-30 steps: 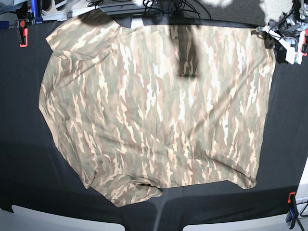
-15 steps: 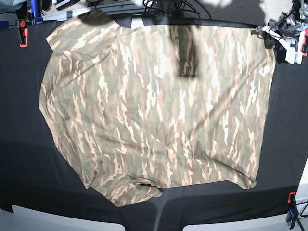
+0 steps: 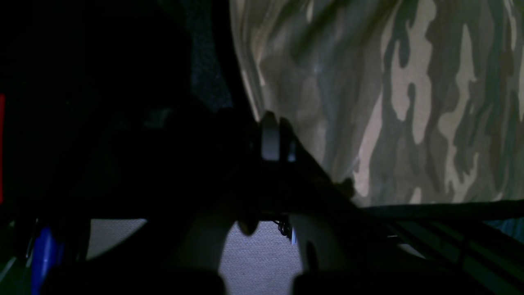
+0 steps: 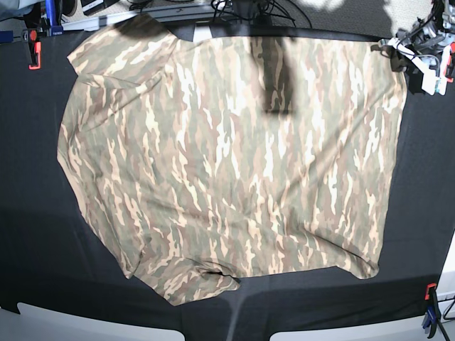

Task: Layout the t-shirt on the table in an organized manner, then fold the t-shirt properly

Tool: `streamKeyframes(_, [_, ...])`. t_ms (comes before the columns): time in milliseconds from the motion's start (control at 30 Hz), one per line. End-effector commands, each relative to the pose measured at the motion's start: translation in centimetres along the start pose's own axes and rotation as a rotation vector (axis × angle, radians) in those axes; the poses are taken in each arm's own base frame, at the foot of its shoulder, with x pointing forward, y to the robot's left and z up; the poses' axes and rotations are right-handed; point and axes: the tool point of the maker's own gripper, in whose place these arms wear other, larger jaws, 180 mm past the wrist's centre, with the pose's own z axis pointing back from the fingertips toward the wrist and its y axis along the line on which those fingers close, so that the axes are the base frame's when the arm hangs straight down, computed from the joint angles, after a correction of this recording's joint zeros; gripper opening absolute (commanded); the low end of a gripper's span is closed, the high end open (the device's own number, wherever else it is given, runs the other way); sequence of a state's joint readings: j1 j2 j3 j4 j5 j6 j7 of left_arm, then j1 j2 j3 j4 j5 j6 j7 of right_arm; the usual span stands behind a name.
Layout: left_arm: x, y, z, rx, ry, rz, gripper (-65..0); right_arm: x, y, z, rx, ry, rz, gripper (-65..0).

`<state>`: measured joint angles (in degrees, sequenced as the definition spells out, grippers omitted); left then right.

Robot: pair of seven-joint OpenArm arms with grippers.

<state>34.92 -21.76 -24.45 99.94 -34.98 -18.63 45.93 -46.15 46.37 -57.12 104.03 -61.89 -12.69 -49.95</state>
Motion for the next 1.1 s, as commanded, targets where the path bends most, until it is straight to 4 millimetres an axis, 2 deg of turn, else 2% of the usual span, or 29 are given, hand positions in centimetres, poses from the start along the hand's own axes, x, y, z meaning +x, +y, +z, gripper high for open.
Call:
streamKeyframes(0, [0.7,0.1,0.4,-0.003,-0.02,-0.013,-65.0,0.5,-0.4,0.4,-0.019,-0.026,0.003,-50.2])
streamKeyframes(167, [0.7,0.1,0.4,-0.003,-0.02,-0.013,-65.0,1.1,-0.4,0.4,-0.021,-0.039,-0.011,-34.2])
streamKeyframes(267, [0.7,0.2,0.4,-0.003,-0.019,-0.012,-65.0,1.3,-1.4,0.0,-0.058,-0.025,-0.065,-33.3])
streamKeyframes(333, [0.7,0.1,0.4,-0.003,-0.019,-0.012,-65.0,1.1,-3.0,-0.4,-0.124,-0.01,-0.106,-33.3])
streamKeyframes(433, [0.7,0.2,0.4,-0.003,-0.019,-0.012,-65.0,-0.6,-5.7,-1.5,-0.225,0.07,-0.182,-33.4])
streamKeyframes(533, [0.7,0.2,0.4,-0.003,-0.019,-0.013,-65.0,-1.5,-7.0,-2.3,-0.259,0.107,-0.194,-33.4])
streamKeyframes(600, [0.7,0.2,0.4,-0.003,-0.019,-0.013,-65.0,-1.0,-6.7,-2.3,-0.246,0.08,-0.181,-33.4])
streamKeyframes(700, [0.7,0.1,0.4,-0.003,-0.02,-0.013,-65.0,-0.3,-5.1,-2.3,-0.169,0.058,-0.147,-33.4])
streamKeyframes(833, [0.8,0.1,0.3,-0.003,-0.023,-0.013,-65.0,-0.7,-4.2,-2.3,-0.124,0.058,-0.138,-33.4])
streamKeyframes(933, [0.9,0.1,0.3,-0.003,-0.025,-0.013,-65.0,-1.5,-4.0,-2.4,-0.11,0.066,-0.122,-33.4])
streamKeyframes(1067, [0.9,0.1,0.3,-0.004,-0.025,-0.013,-65.0,-1.1,-4.8,-2.6,-0.14,0.038,-0.104,-33.4])
